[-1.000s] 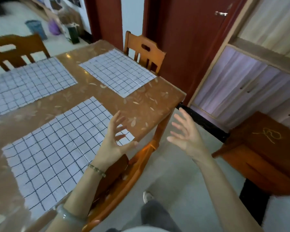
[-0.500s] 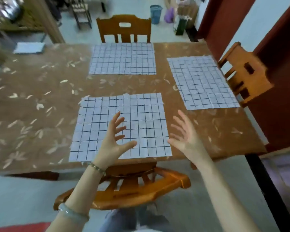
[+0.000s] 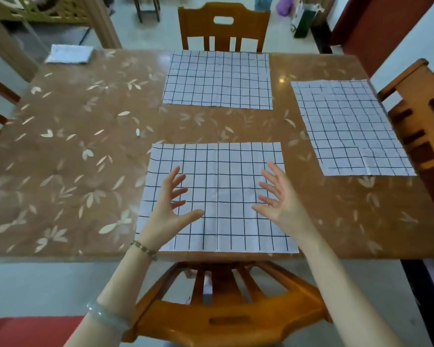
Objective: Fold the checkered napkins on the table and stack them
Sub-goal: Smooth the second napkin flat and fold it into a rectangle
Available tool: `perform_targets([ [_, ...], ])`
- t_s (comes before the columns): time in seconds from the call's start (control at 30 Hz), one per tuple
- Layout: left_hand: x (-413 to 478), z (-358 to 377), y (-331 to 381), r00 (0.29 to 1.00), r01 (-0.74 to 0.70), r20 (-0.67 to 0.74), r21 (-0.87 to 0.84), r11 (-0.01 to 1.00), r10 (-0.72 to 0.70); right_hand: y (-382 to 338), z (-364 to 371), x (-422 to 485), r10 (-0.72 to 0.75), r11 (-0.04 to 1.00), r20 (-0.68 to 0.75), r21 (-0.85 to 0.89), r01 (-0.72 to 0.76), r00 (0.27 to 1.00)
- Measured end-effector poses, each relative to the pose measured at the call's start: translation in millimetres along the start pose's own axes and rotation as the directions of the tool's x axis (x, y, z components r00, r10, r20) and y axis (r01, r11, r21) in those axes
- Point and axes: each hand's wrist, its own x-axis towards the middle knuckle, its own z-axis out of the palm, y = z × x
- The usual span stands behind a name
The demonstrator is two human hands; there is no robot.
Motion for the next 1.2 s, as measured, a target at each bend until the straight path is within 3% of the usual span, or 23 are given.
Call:
perform_targets([
  [0.47,48,-14,-40,0.997,0.077,-0.016,0.043,0.996,-0.076,36,15,54,0.119,0.993,0.079,-0.016,-0.118,0.99],
  [0.57,57,-12,-50,0.994,0.108,-0.043,0.08,0.991,-0.105,48,17,68,0.133,0.989,0.114,-0.083,-0.124,0.984],
  [0.63,66,-11,-60,0.989,0.146,-0.041,0.103,0.984,-0.143,59,20,81,0.124,0.971,0.151,-0.221,-0.089,0.981],
  [0.7,75,-12,-74,0.982,0.186,-0.062,0.184,0.965,-0.178,73,26,97,0.12,0.852,0.23,-0.524,0.019,0.966],
  [0.77,83,-19,-92,0.958,0.277,-0.18,0.384,0.881,-0.223,89,35,109,0.144,0.603,0.309,-0.781,0.164,0.94],
  [0.87,96,-35,-113,0.897,0.424,-0.366,0.551,0.719,-0.248,110,47,121,0.19,0.402,0.384,-0.87,0.285,0.903],
  [0.93,100,-43,-122,0.861,0.499,-0.402,0.548,0.672,-0.311,121,51,126,0.217,0.335,0.426,-0.877,0.343,0.878],
  [1.03,102,-44,-125,0.841,0.533,-0.395,0.493,0.687,-0.37,129,52,127,0.226,0.264,0.453,-0.881,0.394,0.862],
  [1.13,106,-45,-125,0.82,0.565,-0.409,0.468,0.679,-0.4,136,52,125,0.242,0.227,0.456,-0.885,0.407,0.857],
  [1.2,109,-45,-126,0.787,0.61,-0.47,0.491,0.622,-0.4,140,52,124,0.264,0.214,0.448,-0.89,0.401,0.854],
])
